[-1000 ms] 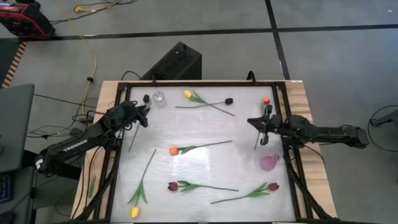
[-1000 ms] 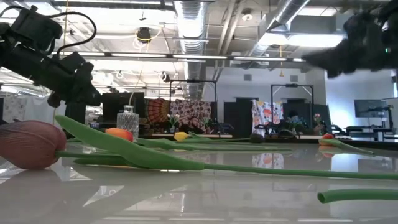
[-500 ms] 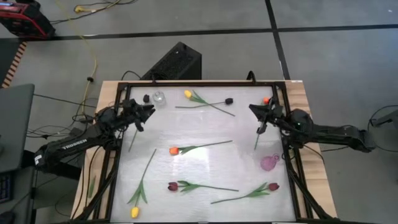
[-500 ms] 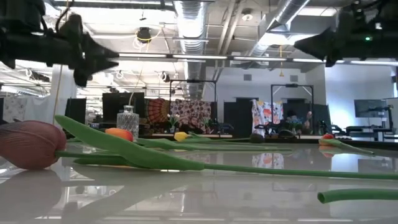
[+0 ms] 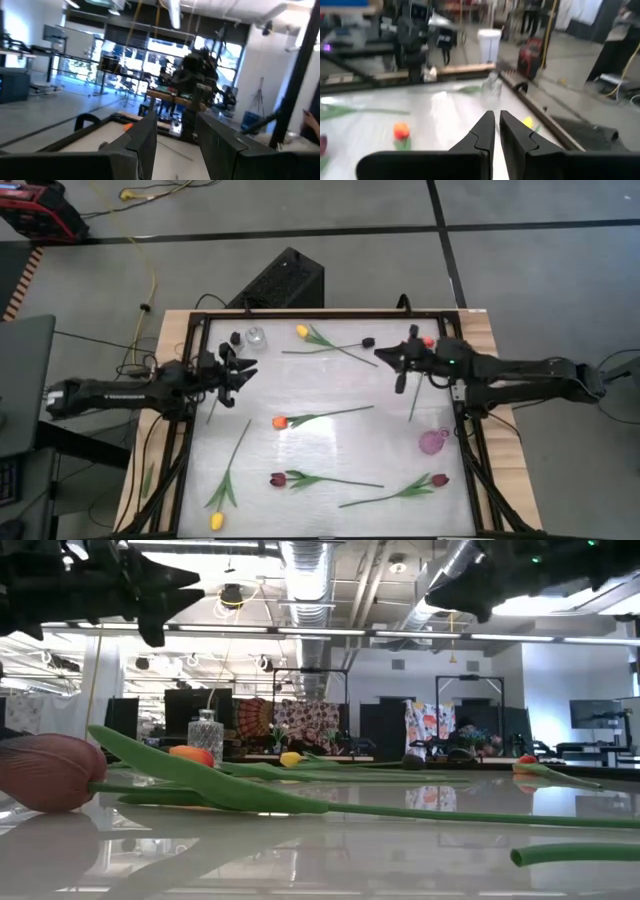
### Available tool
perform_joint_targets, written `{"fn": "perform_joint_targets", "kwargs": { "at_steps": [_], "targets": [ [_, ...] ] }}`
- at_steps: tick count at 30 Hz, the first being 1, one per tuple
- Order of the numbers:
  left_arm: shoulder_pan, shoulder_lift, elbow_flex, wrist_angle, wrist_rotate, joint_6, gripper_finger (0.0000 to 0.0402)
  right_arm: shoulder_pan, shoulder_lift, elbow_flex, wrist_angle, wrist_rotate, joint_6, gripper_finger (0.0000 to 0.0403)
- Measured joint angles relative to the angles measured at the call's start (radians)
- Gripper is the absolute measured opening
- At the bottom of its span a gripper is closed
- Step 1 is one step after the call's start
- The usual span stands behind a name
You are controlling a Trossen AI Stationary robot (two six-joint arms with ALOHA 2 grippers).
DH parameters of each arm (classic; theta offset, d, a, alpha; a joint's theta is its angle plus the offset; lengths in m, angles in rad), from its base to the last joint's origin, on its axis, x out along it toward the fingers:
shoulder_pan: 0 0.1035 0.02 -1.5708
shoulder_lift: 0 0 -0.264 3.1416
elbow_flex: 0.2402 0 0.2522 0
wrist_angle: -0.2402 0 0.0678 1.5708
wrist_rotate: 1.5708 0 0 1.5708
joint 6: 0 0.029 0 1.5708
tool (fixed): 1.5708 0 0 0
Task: Sort flowers into vase by color
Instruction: Put the right black flower into the pink vase
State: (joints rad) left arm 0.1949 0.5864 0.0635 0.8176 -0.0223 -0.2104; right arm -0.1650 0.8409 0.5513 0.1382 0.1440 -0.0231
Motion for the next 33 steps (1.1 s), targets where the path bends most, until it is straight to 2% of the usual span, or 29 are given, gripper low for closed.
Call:
{"fn": "perform_joint_targets", "kwargs": {
  "at_steps": [4, 6, 8, 12, 14, 24, 30, 33],
  "targets": [
    [-0.019, 0.148, 0.026, 0.067, -0.044, 0.077, 0.0125, 0.038, 0.102, 0.061, -0.024, 0.005, 0.021, 0.0058],
    [-0.008, 0.216, 0.082, 0.009, -0.092, 0.094, 0.0125, 0.054, 0.144, 0.078, -0.025, 0.008, 0.023, 0.0062],
    [0.014, 0.275, 0.182, -0.171, -0.118, 0.091, 0.0125, 0.066, 0.182, 0.084, -0.028, 0.012, 0.023, 0.0066],
    [0.037, 0.406, 0.443, -0.659, -0.124, 0.112, 0.0125, 0.074, 0.251, 0.084, -0.029, 0.012, 0.024, 0.0076],
    [0.037, 0.486, 0.548, -0.795, -0.144, 0.175, 0.0125, 0.072, 0.288, 0.084, -0.028, 0.012, 0.023, 0.0083],
    [0.081, 0.9, 0.843, -0.823, -0.158, 0.401, 0.0125, -0.002, 0.465, 0.083, 0.135, 0.014, -0.036, 0.0146],
    [0.148, 1.123, 1.035, -0.932, -0.064, 0.462, 0.0125, -0.092, 0.538, 0.083, 0.146, 0.013, -0.111, 0.0182],
    [0.181, 1.214, 1.123, -1.008, -0.053, 0.494, 0.0125, -0.13, 0.554, 0.093, 0.143, -0.012, -0.144, 0.0191]
  ]
}}
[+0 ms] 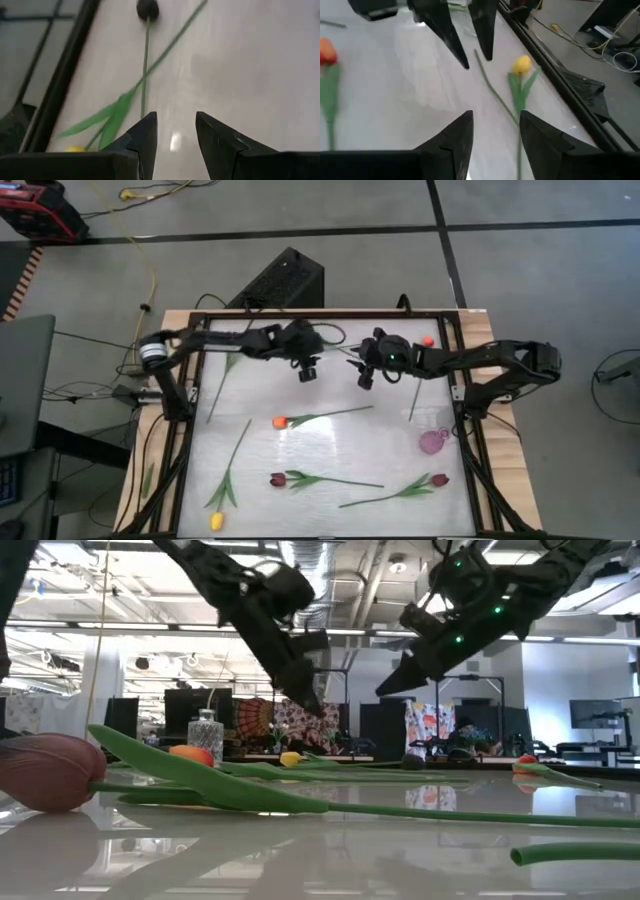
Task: Sort flowers into vase by color
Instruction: Put the right black flower into the pink vase
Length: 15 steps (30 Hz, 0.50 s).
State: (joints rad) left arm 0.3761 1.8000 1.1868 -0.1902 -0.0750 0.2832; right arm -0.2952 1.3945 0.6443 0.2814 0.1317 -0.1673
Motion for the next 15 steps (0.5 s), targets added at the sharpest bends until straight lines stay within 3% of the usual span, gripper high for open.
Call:
{"fn": "perform_joint_targets", "kwargs": {
  "at_steps": [7, 15],
  "targets": [
    [0.07, 0.181, 0.152, -0.102, 0.065, 0.104, 0.014, -0.05, -0.008, 0.005, -0.135, -0.027, -0.031, 0.0193],
    [0.116, 0.266, 0.258, -0.196, 0.071, 0.14, 0.017, -0.052, -0.006, 0.005, -0.149, -0.03, -0.044, 0.0192]
  ]
}}
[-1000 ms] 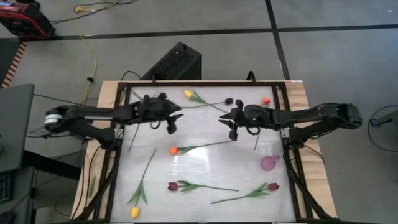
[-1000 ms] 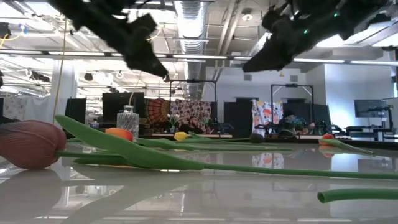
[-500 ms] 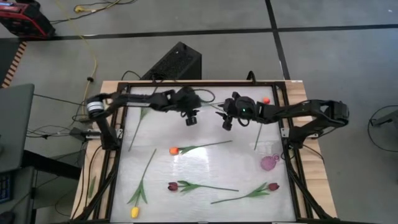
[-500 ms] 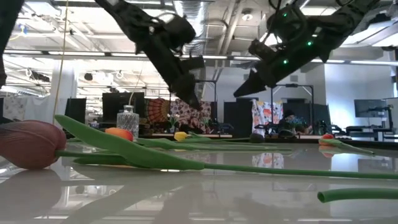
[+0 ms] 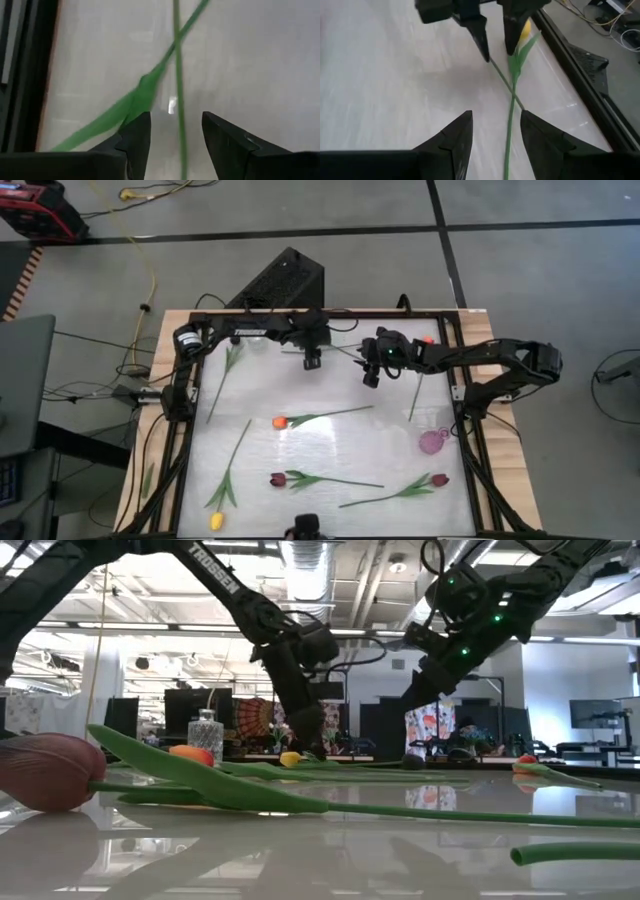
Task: Sort flowers into vase by color
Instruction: Put the right black flower into the pink vase
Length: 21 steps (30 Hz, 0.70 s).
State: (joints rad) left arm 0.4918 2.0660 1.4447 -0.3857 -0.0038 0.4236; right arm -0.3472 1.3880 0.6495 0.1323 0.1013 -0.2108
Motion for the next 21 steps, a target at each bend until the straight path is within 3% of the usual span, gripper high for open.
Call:
{"fn": "perform_joint_targets", "kwargs": {
  "at_steps": [7, 12, 16, 21],
  "targets": [
    [0.016, -0.024, 0.001, -0.069, -0.002, 0.018, 0.0171, 0.016, 0.008, 0.0, 0.053, -0.055, 0.005, 0.0192],
    [0.012, -0.106, 0.0, -0.263, -0.109, 0.009, 0.0171, 0.021, 0.081, 0.007, 0.193, -0.105, 0.076, 0.0192],
    [0.028, -0.246, -0.041, -0.301, -0.105, -0.039, 0.0171, 0.011, 0.192, 0.152, 0.04, -0.116, 0.01, 0.0192],
    [0.053, -0.448, -0.175, -0.158, -0.01, -0.048, 0.0171, -0.02, 0.357, 0.448, -0.267, -0.145, -0.131, 0.0191]
  ]
}}
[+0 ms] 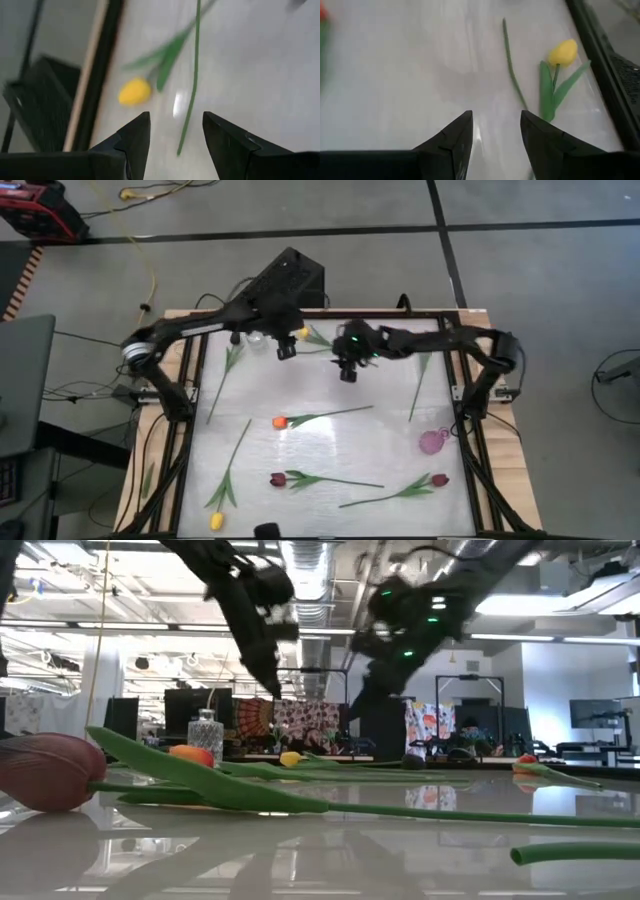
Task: Sort flowers into vase by color
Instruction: Put the right black flower into the pink vase
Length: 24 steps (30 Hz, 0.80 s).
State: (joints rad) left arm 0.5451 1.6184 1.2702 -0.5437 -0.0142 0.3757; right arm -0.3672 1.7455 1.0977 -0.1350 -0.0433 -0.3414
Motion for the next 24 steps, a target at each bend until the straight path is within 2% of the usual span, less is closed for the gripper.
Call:
{"fn": "perform_joint_targets", "kwargs": {
  "at_steps": [5, 9, 13, 18, 24],
  "targets": [
    [0.001, -0.189, -0.135, 0.174, 0.094, -0.017, 0.0171, -0.041, 0.146, 0.244, -0.239, -0.004, -0.104, 0.0191],
    [-0.007, -0.326, -0.228, 0.253, 0.143, -0.044, 0.0171, -0.073, 0.248, 0.351, -0.288, -0.015, -0.162, 0.0191],
    [-0.009, -0.429, -0.317, 0.289, 0.151, -0.074, 0.0171, -0.103, 0.344, 0.439, -0.358, -0.017, -0.168, 0.0191],
    [-0.01, -0.509, -0.409, 0.327, 0.14, -0.088, 0.0171, -0.113, 0.421, 0.497, -0.42, -0.013, -0.19, 0.0191],
    [-0.009, -0.528, -0.459, 0.355, 0.121, -0.085, 0.0171, -0.107, 0.408, 0.506, -0.405, -0.016, -0.222, 0.0191]
  ]
}}
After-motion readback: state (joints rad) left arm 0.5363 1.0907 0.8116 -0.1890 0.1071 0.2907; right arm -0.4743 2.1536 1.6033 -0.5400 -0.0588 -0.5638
